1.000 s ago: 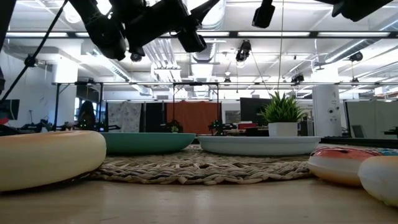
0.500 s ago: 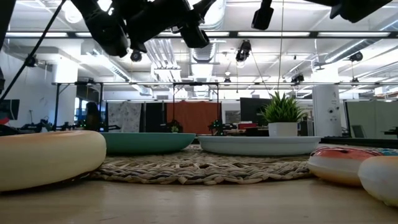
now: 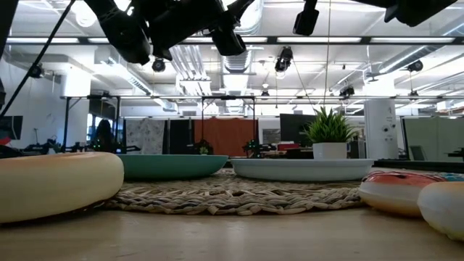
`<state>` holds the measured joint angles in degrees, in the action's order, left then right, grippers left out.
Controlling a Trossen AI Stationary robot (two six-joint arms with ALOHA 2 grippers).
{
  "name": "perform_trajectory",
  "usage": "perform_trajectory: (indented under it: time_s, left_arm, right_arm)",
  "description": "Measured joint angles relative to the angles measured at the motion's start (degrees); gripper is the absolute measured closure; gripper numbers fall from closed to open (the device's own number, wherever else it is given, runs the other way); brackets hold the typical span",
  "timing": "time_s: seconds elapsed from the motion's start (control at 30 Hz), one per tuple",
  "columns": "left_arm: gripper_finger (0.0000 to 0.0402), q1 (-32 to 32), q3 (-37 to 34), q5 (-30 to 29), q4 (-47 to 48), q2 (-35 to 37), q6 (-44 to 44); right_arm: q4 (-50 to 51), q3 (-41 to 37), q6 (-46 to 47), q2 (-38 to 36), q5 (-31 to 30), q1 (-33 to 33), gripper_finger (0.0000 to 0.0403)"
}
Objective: Pick & Place donuts
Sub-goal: Put the small white donut on the light blue plate
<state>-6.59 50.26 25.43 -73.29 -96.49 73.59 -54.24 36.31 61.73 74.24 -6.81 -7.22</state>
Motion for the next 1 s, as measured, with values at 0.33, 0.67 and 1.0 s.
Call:
perform_trajectory:
  time_s: [0.33,0.67,1.0]
  left_arm:
    - [0.0302,0.17,0.0,-1.33,1.85,-0.02,-1.41]
    - [0.0391,0.17,-0.06,-0.75,2.28,-0.02,-1.98]
    - [0.04,1.22,-0.81,-2.05,25.48,0.31,-7.17]
  right_arm:
    - [1.16,-0.01,1.03,0.0,0.0,0.02,0.0347]
    - [5.55,-0.01,3.2,-0.59,0.98,0.02,0.0277]
    - [42.79,-0.21,2.71,-15.28,-5.65,-0.36,0.0212]
